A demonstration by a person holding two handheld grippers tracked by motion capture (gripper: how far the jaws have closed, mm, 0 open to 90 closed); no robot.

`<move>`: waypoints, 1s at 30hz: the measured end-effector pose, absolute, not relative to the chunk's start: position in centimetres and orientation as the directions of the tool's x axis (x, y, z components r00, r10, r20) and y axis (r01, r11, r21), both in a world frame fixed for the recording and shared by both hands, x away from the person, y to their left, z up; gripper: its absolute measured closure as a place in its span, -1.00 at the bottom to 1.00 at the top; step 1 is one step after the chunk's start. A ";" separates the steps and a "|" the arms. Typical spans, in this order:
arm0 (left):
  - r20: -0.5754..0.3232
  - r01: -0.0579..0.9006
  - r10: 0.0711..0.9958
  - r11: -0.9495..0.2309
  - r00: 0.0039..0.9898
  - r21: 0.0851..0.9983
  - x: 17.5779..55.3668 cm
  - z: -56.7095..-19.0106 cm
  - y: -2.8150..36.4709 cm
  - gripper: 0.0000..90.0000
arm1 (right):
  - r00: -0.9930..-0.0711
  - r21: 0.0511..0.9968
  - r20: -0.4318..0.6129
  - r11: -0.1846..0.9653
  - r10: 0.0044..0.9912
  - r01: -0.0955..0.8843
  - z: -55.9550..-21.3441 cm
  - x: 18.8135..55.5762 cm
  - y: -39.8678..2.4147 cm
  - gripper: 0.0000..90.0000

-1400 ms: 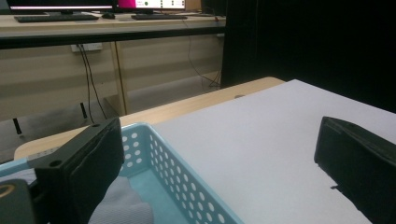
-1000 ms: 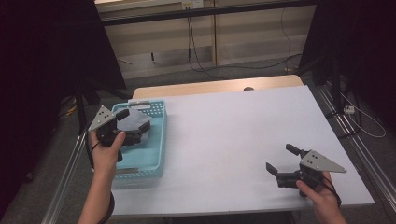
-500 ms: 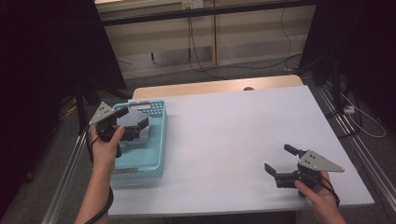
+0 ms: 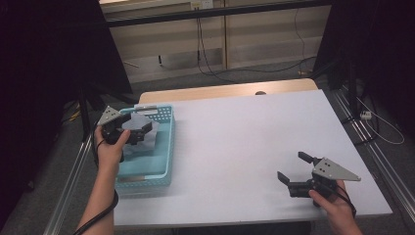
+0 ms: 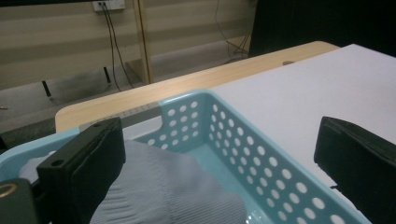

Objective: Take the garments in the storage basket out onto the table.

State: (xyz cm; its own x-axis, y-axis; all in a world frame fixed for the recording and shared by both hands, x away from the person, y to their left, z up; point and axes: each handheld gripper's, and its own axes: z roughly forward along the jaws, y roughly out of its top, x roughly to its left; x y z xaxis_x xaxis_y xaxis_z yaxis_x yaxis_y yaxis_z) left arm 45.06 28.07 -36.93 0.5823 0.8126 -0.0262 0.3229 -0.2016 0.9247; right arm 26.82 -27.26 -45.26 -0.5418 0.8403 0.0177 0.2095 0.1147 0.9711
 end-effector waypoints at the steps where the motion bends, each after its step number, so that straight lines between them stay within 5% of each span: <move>1: -0.030 0.330 0.818 -0.197 0.574 0.923 45.2 -37.1 28.2 -0.95 | -0.541 0.971 0.017 0.115 0.841 0.210 -45.2 26.8 -27.3 -0.98; 30: 0.003 0.402 0.875 -0.226 0.485 0.887 48.6 -40.4 28.8 -0.96 | -0.552 0.970 0.024 0.113 0.834 0.214 -45.4 26.4 -27.3 -0.98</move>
State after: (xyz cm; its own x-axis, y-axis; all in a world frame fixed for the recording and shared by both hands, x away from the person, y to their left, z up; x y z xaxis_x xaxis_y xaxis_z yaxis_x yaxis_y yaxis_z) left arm 48.56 28.81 -40.42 0.4850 0.8745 0.0027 0.4025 -0.2259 0.8871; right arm 26.40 -27.25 -45.37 -0.5516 0.8337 0.0244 0.2140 0.1131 0.9703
